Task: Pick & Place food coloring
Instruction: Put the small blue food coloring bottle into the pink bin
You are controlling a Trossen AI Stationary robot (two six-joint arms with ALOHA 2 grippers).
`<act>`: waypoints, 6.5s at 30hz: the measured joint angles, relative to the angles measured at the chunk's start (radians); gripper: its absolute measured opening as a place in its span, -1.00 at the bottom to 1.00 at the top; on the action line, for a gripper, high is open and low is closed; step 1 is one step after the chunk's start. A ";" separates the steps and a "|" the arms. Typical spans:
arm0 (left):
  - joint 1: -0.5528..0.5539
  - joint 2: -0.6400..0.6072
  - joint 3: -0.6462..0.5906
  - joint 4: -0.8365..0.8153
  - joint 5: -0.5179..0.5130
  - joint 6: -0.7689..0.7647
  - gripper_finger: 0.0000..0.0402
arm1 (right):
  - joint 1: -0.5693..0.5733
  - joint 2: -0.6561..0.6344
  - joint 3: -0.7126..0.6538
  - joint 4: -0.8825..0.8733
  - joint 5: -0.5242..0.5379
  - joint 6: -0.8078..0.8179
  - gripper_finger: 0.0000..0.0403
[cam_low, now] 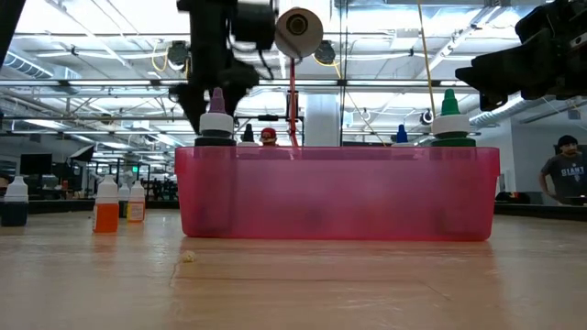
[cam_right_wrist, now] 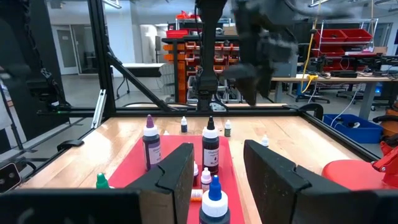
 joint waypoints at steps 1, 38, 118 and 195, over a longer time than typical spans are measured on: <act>0.017 0.000 -0.030 0.042 0.017 0.019 0.58 | 0.000 0.000 0.000 0.000 0.000 0.000 -0.35; 0.122 0.001 -0.394 0.551 0.135 0.170 0.45 | 0.000 0.000 0.000 0.000 0.000 0.000 -0.35; -0.150 -0.272 -0.308 0.392 0.101 0.097 -0.65 | 0.000 0.000 0.000 0.000 0.000 0.000 -0.35; -0.497 0.376 0.087 0.399 0.127 0.068 -0.63 | 0.000 0.000 0.000 0.000 0.000 0.000 -0.35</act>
